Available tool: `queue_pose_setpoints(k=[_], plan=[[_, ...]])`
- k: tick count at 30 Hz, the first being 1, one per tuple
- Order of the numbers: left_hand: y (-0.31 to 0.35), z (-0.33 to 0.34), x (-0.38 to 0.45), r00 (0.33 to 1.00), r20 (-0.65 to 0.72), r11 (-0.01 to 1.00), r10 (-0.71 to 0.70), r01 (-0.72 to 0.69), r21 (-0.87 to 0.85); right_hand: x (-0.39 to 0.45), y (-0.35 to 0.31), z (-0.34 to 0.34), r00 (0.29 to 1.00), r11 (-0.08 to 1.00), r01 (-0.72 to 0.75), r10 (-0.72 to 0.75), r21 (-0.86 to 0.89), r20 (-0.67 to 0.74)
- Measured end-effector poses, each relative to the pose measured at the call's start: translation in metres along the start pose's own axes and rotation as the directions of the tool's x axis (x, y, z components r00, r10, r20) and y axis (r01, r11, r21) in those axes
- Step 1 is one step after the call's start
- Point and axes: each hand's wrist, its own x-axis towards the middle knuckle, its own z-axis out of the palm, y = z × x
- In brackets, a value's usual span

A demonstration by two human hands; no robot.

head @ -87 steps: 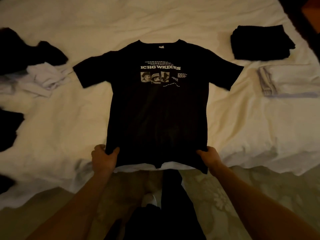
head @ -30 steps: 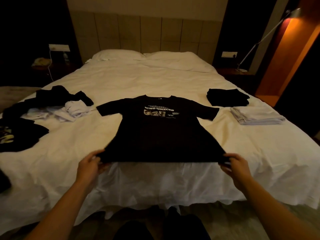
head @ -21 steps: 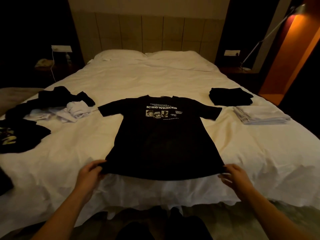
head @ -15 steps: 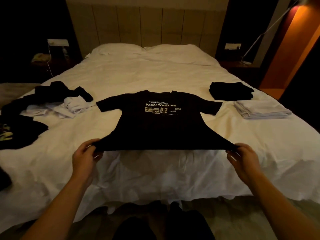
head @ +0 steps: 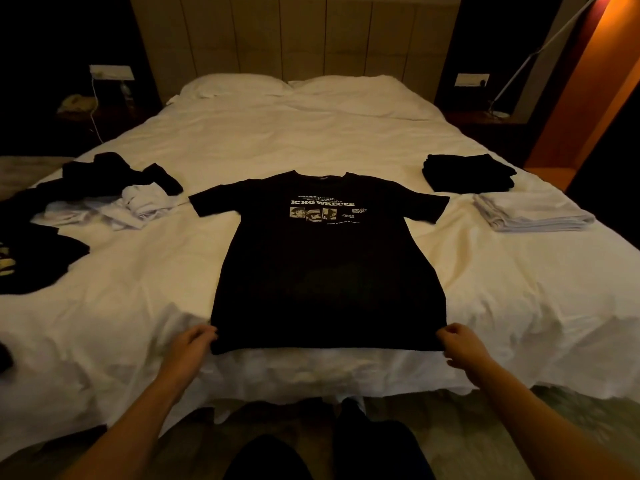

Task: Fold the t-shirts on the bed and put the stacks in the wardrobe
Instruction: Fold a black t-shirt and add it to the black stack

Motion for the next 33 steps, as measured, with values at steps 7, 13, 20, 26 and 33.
queue_pose_setpoints(k=[7,13,20,26,33], plan=[[0.054,0.005,0.036,0.898,-0.227,0.870,0.377,-0.259,0.420,0.029,-0.071,-0.001,0.948,0.837,0.140,-0.268,-0.529,-0.172],[0.101,0.024,0.116,0.953,0.026,0.847,0.301,-0.280,0.453,0.096,-0.156,0.016,0.956,0.801,0.255,-0.293,-0.542,0.016],[0.135,0.020,0.189,0.965,0.255,0.865,-0.067,-0.072,0.497,0.150,-0.223,0.061,0.978,0.849,0.190,-0.119,-0.493,0.171],[0.163,0.014,0.201,0.877,0.350,0.885,-0.328,0.155,0.439,0.149,-0.273,0.110,0.904,0.930,0.025,0.135,-0.366,0.405],[0.221,-0.002,0.219,0.843,0.246,0.868,-0.479,0.412,0.278,0.160,-0.364,0.153,0.708,0.985,0.018,0.111,-0.174,0.697]])
